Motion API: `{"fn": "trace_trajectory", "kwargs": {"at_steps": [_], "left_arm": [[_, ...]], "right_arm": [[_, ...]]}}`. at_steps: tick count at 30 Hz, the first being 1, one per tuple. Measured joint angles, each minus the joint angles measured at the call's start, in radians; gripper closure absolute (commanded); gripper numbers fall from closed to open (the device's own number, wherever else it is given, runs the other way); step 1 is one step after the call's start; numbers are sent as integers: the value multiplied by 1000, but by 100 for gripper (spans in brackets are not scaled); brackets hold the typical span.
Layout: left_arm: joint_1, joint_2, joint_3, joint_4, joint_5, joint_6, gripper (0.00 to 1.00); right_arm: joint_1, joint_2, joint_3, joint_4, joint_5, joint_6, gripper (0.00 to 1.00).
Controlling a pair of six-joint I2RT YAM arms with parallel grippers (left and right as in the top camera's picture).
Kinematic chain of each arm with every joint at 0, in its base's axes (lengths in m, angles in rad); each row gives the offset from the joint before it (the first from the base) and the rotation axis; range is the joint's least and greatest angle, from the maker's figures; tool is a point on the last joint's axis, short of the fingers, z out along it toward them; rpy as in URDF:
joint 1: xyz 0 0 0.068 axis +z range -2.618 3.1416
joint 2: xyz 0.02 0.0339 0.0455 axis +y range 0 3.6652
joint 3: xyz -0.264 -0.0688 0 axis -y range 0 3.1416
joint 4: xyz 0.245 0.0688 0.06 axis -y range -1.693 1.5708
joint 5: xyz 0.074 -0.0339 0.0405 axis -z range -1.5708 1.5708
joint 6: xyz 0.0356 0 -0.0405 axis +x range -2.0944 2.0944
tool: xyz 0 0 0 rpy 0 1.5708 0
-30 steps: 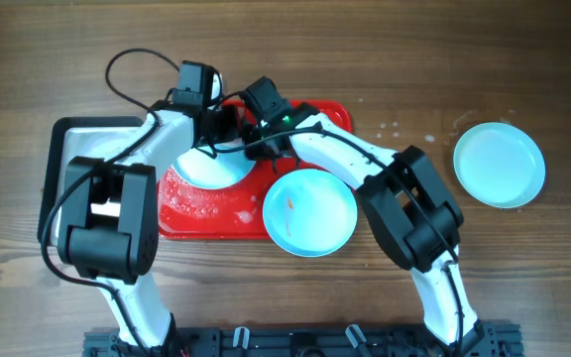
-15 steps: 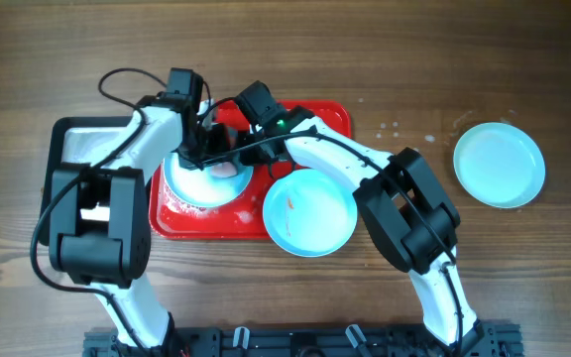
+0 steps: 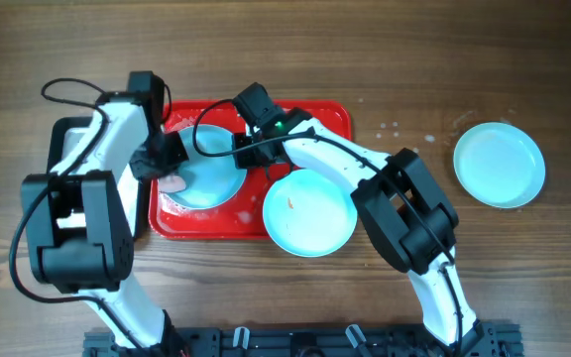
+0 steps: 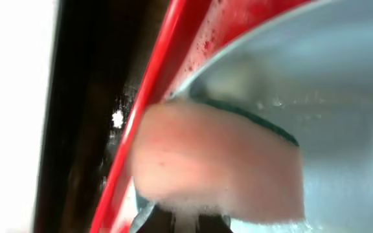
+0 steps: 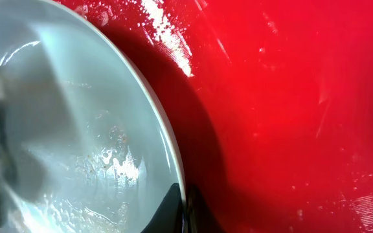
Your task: Clean dirty plates on tray and stack at the side
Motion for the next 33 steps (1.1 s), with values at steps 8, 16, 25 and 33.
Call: {"fn": "trace_trajectory", "kwargs": {"at_steps": [8, 16, 25, 33], "left_arm": [[19, -105, 315, -189, 212, 18, 96], [25, -303, 367, -260, 196, 29, 96], [27, -297, 361, -256, 184, 29, 96], [27, -260, 278, -216, 183, 29, 96]], "right_arm": [[-14, 1, 0, -5, -40, 0, 96], [-31, -35, -3, -106, 4, -16, 96], [-32, -396, -8, -313, 477, -68, 96], [228, -418, -18, -381, 1128, -10, 96]]}}
